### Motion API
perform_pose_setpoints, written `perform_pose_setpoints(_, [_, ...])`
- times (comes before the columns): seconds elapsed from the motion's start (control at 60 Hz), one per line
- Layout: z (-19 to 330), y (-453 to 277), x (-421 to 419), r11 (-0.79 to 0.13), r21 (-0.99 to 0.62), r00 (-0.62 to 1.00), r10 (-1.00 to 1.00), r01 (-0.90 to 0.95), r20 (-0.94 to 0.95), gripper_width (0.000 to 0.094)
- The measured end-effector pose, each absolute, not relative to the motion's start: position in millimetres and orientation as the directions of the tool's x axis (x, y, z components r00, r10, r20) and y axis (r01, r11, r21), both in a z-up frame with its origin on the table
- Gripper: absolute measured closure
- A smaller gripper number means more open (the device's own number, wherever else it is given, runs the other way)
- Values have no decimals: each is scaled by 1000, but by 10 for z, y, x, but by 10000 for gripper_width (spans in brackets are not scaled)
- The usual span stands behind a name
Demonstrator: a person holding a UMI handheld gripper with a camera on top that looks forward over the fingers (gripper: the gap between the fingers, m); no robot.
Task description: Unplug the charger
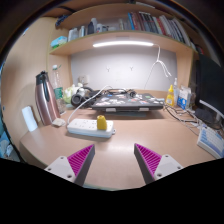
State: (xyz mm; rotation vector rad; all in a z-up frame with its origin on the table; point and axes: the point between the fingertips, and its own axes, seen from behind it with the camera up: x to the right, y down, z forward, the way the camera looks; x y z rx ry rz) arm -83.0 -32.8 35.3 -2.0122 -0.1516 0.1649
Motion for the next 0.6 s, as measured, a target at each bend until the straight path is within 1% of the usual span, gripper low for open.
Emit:
perform_pose_setpoints(0.15, [289, 84, -1072, -441, -896, 983, 181, 58, -26, 60])
perform_pose_setpoints(0.35, [260, 666, -1270, -450, -893, 988, 143, 8, -63, 57])
perform_pose_setpoints(0.417, [238, 804, -1276, -453, -892, 991, 121, 7, -54, 61])
perform_pose_setpoints(0.467, [247, 884, -1292, -446, -895, 992, 113, 9, -46, 81])
perform_pose_setpoints(0.5, [272, 926, -1310, -436, -900, 993, 107, 4, -48, 102])
perform_pose_setpoints(0.533, [290, 947, -1349, -433, -901, 993, 108, -3, -55, 152])
perform_pose_setpoints(0.55, [301, 954, -1378, -431, -902, 992, 112, -7, -61, 162])
perform_pose_setpoints(0.583, [326, 973, -1436, -426, -905, 990, 123, -11, -70, 253])
perform_pose_setpoints(0.6, [327, 986, -1455, -425, -905, 989, 127, -10, -71, 316])
